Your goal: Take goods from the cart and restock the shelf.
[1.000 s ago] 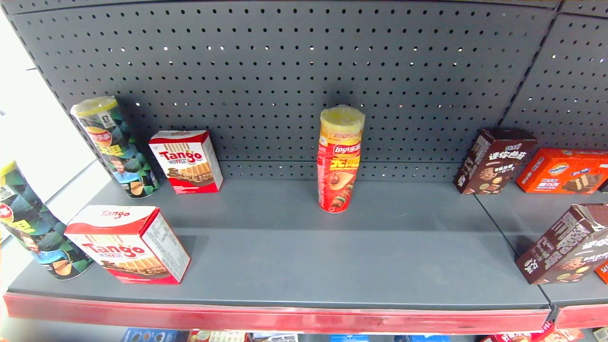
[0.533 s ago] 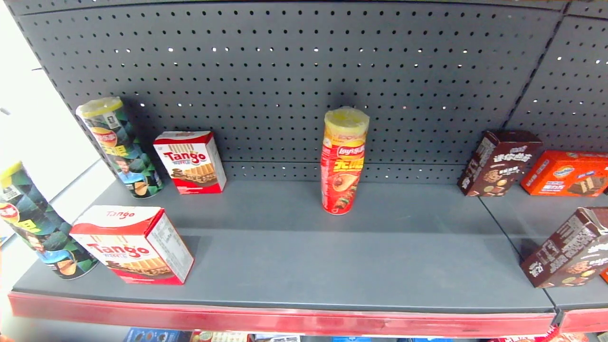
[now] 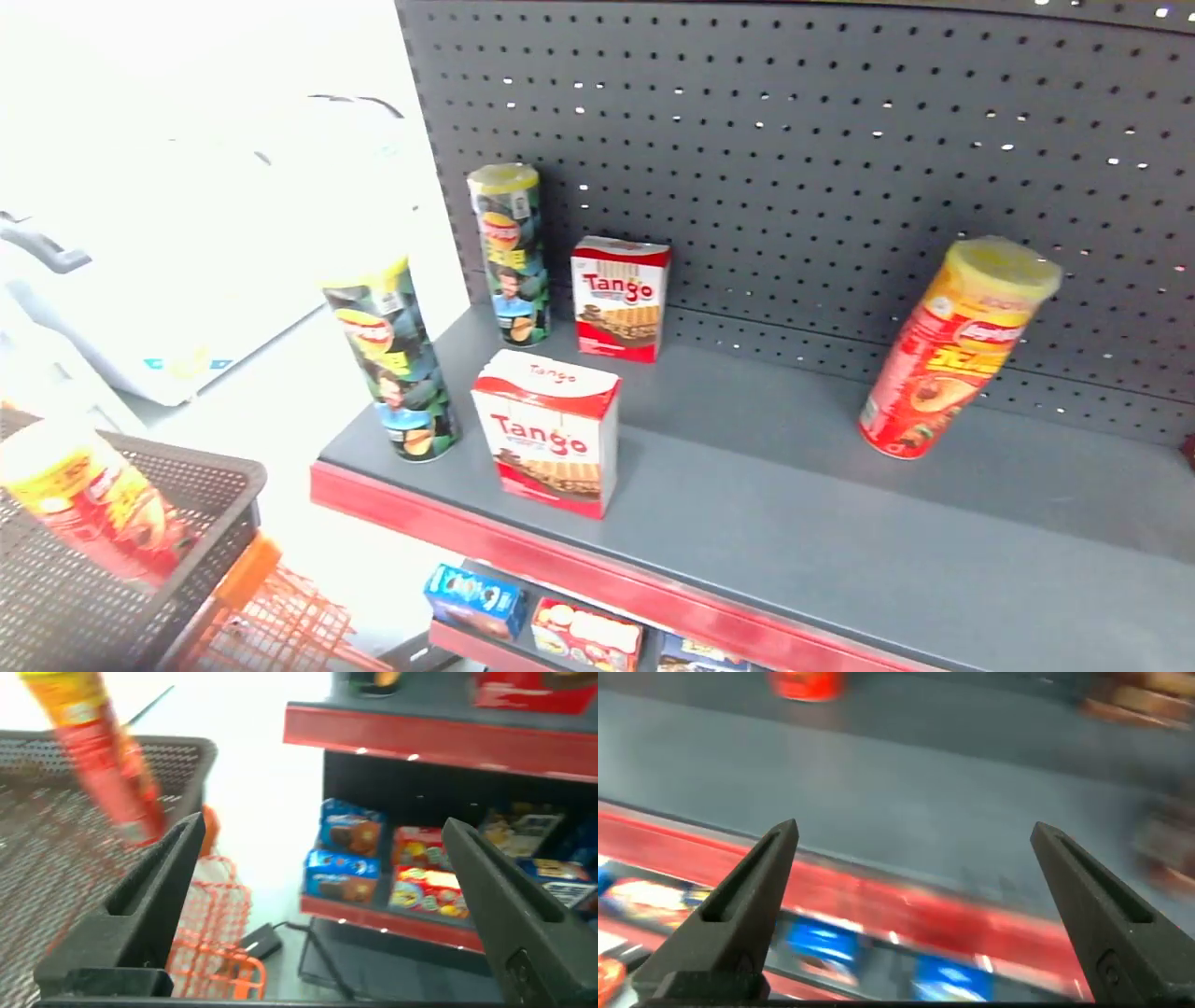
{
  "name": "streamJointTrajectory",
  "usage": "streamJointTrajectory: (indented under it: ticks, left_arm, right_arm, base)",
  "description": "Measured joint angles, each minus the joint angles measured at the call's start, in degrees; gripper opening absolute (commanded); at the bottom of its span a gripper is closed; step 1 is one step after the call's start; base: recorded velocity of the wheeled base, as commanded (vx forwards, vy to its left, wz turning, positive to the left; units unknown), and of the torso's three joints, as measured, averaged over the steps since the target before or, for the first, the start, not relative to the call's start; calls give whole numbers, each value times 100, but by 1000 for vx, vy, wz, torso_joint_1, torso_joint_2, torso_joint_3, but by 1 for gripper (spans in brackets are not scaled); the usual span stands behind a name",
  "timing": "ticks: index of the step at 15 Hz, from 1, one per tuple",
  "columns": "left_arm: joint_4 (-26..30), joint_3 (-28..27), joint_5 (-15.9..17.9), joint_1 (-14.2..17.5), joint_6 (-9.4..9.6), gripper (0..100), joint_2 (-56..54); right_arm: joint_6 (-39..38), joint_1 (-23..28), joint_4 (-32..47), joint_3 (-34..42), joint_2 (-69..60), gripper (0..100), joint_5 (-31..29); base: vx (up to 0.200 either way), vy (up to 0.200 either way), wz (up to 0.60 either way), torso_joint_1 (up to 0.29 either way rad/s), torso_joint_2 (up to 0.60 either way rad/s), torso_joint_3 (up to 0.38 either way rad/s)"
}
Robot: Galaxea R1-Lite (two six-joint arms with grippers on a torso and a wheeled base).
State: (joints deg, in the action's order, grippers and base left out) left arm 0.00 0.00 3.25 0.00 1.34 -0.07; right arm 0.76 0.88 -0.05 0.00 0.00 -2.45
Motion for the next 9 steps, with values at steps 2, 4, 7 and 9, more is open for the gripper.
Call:
streamJointTrajectory:
  ticks: [2, 4, 7, 9]
  left_arm:
    - [0, 0, -2, 0, -1, 100, 0]
    - [0, 0, -2, 0, -4, 100, 0]
    - [5, 0, 0, 0, -1, 100, 0]
    - [0, 0, -2, 0, -4, 100, 0]
  right_arm:
    - [-7, 0, -2, 0, 0, 100, -1]
    - [-7, 5, -5, 0, 0, 100, 2]
    - [-10, -2, -5, 0, 0, 100, -1]
    - [-10, 2, -2, 0, 0, 100, -1]
  base:
    - [0, 0, 0, 0, 0, 0]
    - [0, 0, 0, 0, 0, 0]
    - [0, 0, 0, 0, 0, 0]
    - [0, 0, 0, 0, 0, 0]
